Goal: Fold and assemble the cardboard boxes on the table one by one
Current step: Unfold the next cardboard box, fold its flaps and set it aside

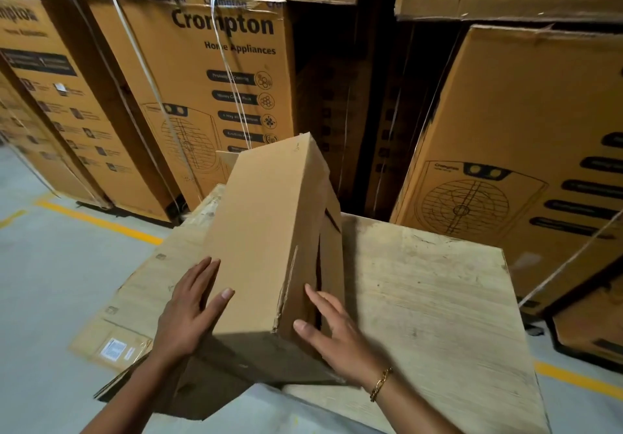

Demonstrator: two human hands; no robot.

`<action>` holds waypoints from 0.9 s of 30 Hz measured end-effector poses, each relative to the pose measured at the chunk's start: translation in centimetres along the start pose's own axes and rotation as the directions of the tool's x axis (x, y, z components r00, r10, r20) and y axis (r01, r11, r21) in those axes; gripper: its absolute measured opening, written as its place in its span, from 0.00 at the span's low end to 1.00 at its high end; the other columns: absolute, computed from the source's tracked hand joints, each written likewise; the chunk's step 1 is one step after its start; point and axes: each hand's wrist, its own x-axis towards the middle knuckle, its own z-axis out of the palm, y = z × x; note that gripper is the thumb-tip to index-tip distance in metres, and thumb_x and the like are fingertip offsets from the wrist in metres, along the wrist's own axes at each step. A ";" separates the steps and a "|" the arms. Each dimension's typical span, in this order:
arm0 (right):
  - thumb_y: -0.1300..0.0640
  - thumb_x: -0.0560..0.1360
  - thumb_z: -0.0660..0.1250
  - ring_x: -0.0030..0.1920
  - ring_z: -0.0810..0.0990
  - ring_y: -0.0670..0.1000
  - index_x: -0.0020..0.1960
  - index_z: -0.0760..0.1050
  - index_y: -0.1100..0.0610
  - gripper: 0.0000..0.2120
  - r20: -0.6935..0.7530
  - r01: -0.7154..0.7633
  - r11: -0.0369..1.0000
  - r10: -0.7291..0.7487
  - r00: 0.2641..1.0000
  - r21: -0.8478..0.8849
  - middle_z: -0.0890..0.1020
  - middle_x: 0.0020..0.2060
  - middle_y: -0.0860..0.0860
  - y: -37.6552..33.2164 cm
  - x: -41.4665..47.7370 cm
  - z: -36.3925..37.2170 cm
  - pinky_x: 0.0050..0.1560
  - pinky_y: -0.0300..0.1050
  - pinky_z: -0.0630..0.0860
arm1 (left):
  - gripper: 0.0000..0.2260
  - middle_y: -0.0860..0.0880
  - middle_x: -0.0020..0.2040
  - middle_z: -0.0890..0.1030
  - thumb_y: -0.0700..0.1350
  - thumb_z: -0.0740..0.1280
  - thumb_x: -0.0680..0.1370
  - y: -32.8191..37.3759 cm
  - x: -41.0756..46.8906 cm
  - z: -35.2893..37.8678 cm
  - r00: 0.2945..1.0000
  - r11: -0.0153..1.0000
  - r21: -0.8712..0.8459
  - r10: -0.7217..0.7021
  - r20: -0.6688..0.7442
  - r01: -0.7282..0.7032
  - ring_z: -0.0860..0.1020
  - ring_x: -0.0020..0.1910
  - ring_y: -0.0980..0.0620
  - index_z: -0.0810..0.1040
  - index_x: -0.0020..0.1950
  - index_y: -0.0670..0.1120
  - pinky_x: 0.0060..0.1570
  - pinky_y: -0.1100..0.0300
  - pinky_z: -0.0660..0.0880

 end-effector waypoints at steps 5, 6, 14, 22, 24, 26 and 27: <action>0.21 0.67 0.60 0.77 0.55 0.43 0.79 0.53 0.37 0.46 -0.034 0.026 0.992 -0.030 0.999 -0.125 0.54 0.76 0.35 -1.7 3.2 2.6 0.75 0.54 0.62 | 0.36 0.67 0.79 0.55 0.78 0.49 0.74 -5.3 -1.5 -1.9 0.996 0.979 -0.184 -0.082 0.040 0.088 0.56 0.77 0.62 0.57 0.80 0.66 0.74 0.53 0.54; 0.22 0.68 0.60 0.77 0.55 0.43 0.78 0.54 0.37 0.44 -0.062 0.041 0.988 -0.050 0.997 -0.148 0.55 0.76 0.35 -2.1 3.8 3.3 0.75 0.54 0.62 | 0.37 0.68 0.79 0.55 0.78 0.49 0.73 -6.1 -1.7 -2.3 0.993 0.969 -0.217 -0.107 0.056 0.117 0.57 0.77 0.62 0.57 0.80 0.65 0.75 0.53 0.54; 0.31 0.76 0.57 0.79 0.52 0.52 0.80 0.55 0.44 0.36 -0.248 -0.162 0.880 0.052 0.967 -0.446 0.54 0.80 0.45 -5.4 7.7 7.7 0.76 0.58 0.54 | 0.51 0.55 0.80 0.62 0.84 0.54 0.66 -11.3 -1.1 -4.3 0.915 0.806 -0.436 -0.332 0.230 0.402 0.61 0.79 0.51 0.59 0.82 0.55 0.78 0.45 0.58; 0.36 0.77 0.52 0.61 0.75 0.59 0.75 0.61 0.51 0.32 -0.187 -0.185 0.670 0.069 0.980 -0.719 0.73 0.67 0.55 -9.6 8.6 7.3 0.58 0.53 0.73 | 0.38 0.57 0.70 0.71 0.77 0.58 0.72 -4.6 1.5 -7.6 0.925 0.701 -0.604 -0.297 0.238 0.380 0.69 0.70 0.52 0.68 0.75 0.57 0.70 0.49 0.63; 0.34 0.76 0.53 0.61 0.75 0.59 0.74 0.62 0.50 0.32 -0.190 -0.185 0.660 0.065 0.980 -0.728 0.73 0.66 0.55 -9.8 8.8 7.4 0.58 0.53 0.73 | 0.42 0.54 0.78 0.66 0.79 0.59 0.70 -2.0 2.7 -8.5 0.967 0.845 -0.475 -0.180 0.179 0.246 0.66 0.75 0.50 0.63 0.79 0.60 0.74 0.42 0.64; 0.32 0.74 0.55 0.63 0.74 0.59 0.74 0.62 0.49 0.34 -0.199 -0.193 0.661 0.068 0.978 -0.725 0.71 0.67 0.54 -9.6 9.3 7.2 0.58 0.53 0.73 | 0.40 0.54 0.83 0.53 0.75 0.59 0.74 -0.4 3.8 -8.6 0.995 0.999 0.031 -0.023 0.094 0.020 0.56 0.80 0.49 0.55 0.82 0.60 0.74 0.39 0.61; 0.31 0.73 0.55 0.64 0.73 0.59 0.74 0.62 0.48 0.35 -0.203 -0.198 0.666 0.071 0.977 -0.719 0.70 0.69 0.53 -9.4 9.4 7.1 0.59 0.53 0.72 | 0.38 0.53 0.84 0.48 0.73 0.57 0.76 0.2 4.3 -8.1 0.993 0.952 0.292 0.071 0.098 -0.097 0.51 0.82 0.48 0.54 0.82 0.59 0.75 0.38 0.58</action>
